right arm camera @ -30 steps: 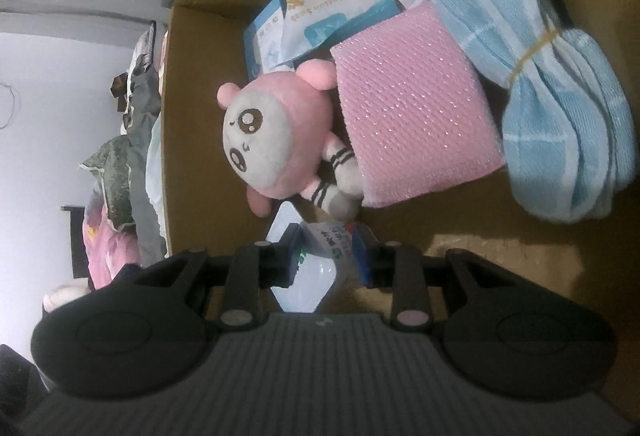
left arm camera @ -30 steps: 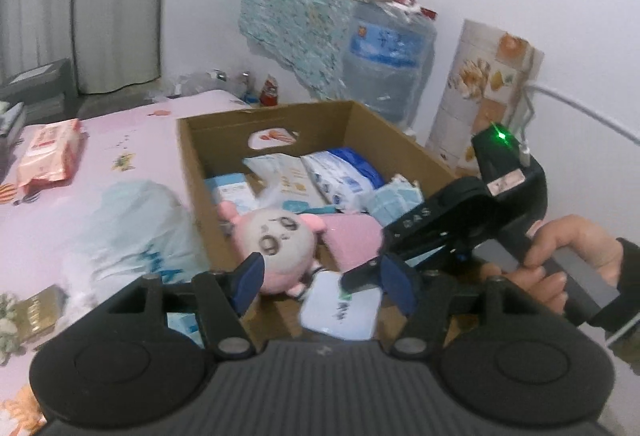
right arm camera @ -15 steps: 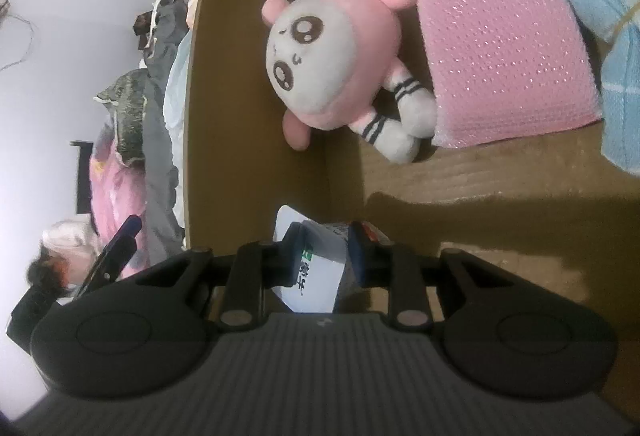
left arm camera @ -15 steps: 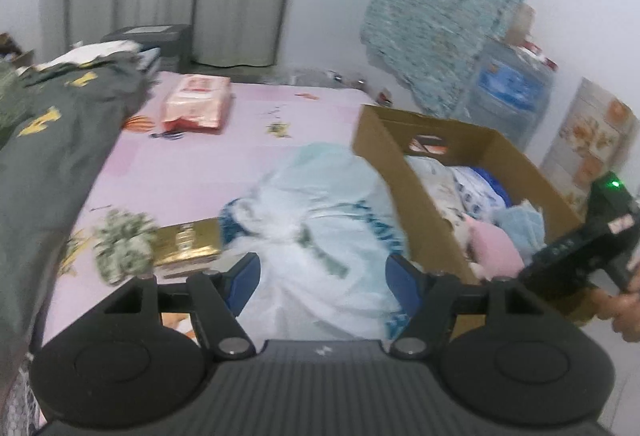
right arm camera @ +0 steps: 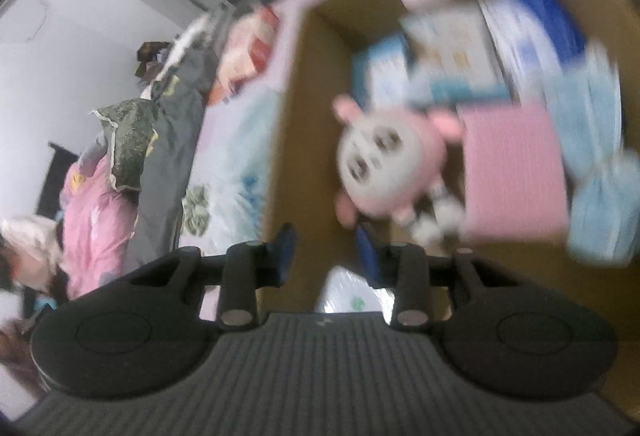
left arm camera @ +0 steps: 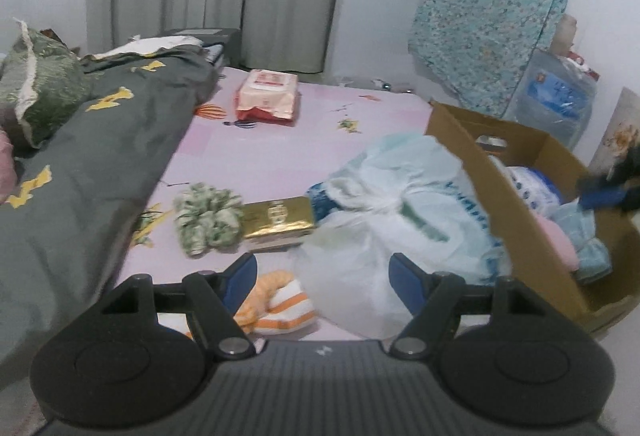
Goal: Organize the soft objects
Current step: 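Move the right gripper back to the orange-striped towel roll, then grasp the orange-striped towel roll with the right gripper, then carry the towel roll into the box and open the right gripper, then move the right gripper back to the gold packet, then grasp the gold packet with the right gripper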
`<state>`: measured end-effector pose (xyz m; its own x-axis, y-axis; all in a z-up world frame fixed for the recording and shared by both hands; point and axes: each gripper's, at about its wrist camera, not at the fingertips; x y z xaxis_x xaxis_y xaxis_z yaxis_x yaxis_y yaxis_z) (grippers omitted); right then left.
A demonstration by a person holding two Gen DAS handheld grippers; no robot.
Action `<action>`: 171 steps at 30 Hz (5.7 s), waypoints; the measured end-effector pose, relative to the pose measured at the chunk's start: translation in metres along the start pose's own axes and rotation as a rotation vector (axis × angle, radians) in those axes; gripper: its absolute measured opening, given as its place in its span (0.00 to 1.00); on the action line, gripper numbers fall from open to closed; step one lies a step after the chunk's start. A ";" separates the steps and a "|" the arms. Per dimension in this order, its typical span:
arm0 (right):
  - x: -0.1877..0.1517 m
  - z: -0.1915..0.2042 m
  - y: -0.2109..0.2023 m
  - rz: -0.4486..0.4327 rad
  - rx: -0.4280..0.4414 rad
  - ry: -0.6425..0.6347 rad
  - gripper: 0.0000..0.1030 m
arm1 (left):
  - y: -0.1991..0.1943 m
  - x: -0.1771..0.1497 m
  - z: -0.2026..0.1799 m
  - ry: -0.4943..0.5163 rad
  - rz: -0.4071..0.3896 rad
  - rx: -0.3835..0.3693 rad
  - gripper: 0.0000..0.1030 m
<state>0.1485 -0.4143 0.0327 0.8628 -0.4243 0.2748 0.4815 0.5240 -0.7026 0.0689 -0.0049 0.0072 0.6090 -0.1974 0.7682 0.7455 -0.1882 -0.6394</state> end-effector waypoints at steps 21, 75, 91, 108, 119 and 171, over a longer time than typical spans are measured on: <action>0.006 0.213 0.202 0.450 0.125 -0.417 0.44 | 0.035 -0.004 0.051 -0.129 0.048 -0.048 0.60; 0.029 0.026 0.001 0.174 0.062 -0.028 0.35 | 0.047 0.107 -0.185 0.233 0.035 -0.534 0.63; 0.004 -0.114 0.030 0.317 -0.117 0.178 0.36 | 0.098 0.078 -0.233 0.358 0.256 -0.606 0.64; 0.018 -0.070 0.006 0.208 -0.080 0.138 0.60 | 0.041 0.089 -0.141 0.248 0.061 -0.462 0.68; 0.028 0.041 0.027 0.222 0.058 -0.030 0.73 | 0.016 0.066 -0.035 0.068 -0.020 -0.217 0.69; 0.020 0.224 0.309 0.597 0.052 -0.405 0.31 | 0.078 0.027 0.070 -0.255 0.115 -0.035 0.53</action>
<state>0.3490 -0.0955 -0.0322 0.9655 0.2470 0.0820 -0.0923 0.6196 -0.7795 0.1621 0.0422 -0.0200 0.7406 0.0283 0.6714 0.6607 -0.2129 -0.7199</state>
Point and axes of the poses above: each gripper's, at about its wrist camera, not at the fingertips, and y roughly the way its jaws point, z to its left, x to its top, and after that the axes turned 12 degrees about y, right-handed
